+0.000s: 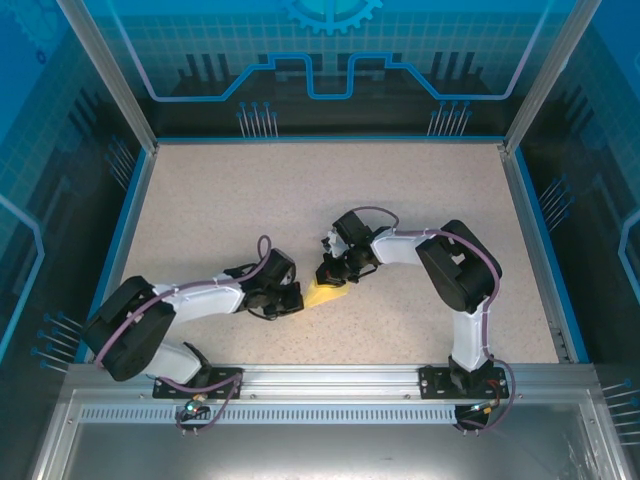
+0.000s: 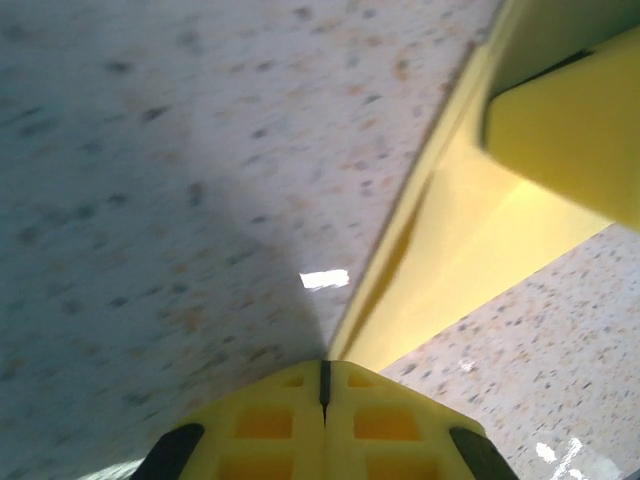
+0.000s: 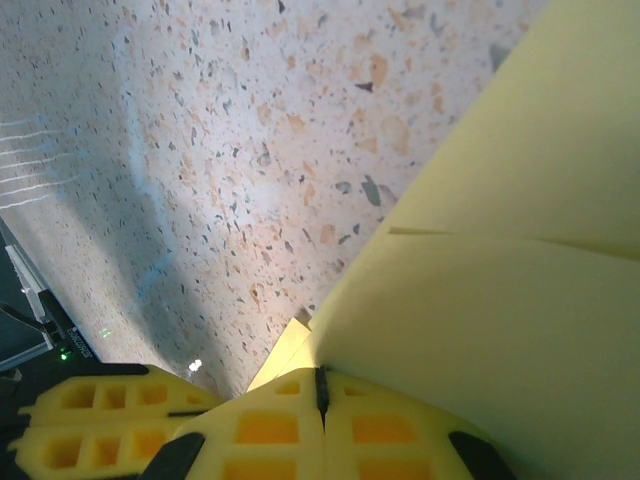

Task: Fold a paper plane with a square sheet of paper (pick it up from the middle)
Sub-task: Fourth fold the wing at the center of the table.

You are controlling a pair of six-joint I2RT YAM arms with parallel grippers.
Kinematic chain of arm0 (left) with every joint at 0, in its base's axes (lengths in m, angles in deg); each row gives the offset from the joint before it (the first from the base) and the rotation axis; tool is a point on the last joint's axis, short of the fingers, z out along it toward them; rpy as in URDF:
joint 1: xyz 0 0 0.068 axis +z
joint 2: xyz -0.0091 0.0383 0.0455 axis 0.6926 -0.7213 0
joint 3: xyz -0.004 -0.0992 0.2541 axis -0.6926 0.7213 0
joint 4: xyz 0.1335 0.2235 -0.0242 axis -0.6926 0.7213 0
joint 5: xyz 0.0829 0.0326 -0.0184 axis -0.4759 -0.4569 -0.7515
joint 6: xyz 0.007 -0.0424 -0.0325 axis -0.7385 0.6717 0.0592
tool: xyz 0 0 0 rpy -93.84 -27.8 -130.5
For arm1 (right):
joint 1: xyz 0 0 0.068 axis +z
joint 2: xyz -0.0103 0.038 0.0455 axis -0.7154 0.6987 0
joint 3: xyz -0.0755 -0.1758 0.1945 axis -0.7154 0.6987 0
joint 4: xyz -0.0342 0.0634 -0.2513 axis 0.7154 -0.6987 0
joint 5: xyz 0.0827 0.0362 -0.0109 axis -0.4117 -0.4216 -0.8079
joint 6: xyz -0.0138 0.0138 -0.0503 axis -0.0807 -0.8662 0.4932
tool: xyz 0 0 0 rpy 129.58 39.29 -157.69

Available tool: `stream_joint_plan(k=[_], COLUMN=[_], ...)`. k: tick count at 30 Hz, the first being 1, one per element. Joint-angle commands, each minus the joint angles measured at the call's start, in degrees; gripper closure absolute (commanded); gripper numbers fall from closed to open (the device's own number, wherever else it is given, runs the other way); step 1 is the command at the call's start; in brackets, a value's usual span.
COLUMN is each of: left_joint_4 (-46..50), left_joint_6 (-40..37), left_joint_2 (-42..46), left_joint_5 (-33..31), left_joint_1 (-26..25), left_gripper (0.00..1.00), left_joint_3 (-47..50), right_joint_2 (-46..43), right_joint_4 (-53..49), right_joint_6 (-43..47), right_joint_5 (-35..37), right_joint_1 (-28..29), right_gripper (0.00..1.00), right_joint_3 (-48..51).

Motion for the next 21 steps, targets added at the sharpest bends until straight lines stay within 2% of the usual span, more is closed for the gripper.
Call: stream_joint_plan(k=[1,3,7,11,16,21], left_joint_4=[8.1,6.3,-4.0,-10.9,-11.8,-10.4], left_joint_6=[-1.1,-1.1,0.9,2.8,2.6,2.3], left_joint_2=[2.3,3.8,6.6,5.1,-1.2,-3.1], left_joint_5=[1.6,2.8,6.8,7.7,6.9,4.2], left_joint_1=[1.4,1.5,1.5,1.5,1.5,1.5], left_gripper=[0.97,0.97,0.97,0.99,1.0,1.0], left_joint_3=[2.4,2.1,2.5,1.7,-0.3,0.4], right_joint_2=[7.0,6.9,6.5,6.7,6.4,5.2], right_joint_4=[-8.6,-8.6,-8.4,-8.5,-8.0,-7.0], right_joint_6=[0.9,0.9,0.8,0.7,0.6,0.6], right_joint_5=[13.6,13.5,13.5,13.3,12.7,11.6], right_joint_1=[-0.8,-0.7,-0.7,-0.7,-0.6,-0.7], right_gripper=[0.99,0.99,0.99,0.99,0.99,0.99], right_joint_3=[3.4,3.4,3.3,3.0,2.9,2.7])
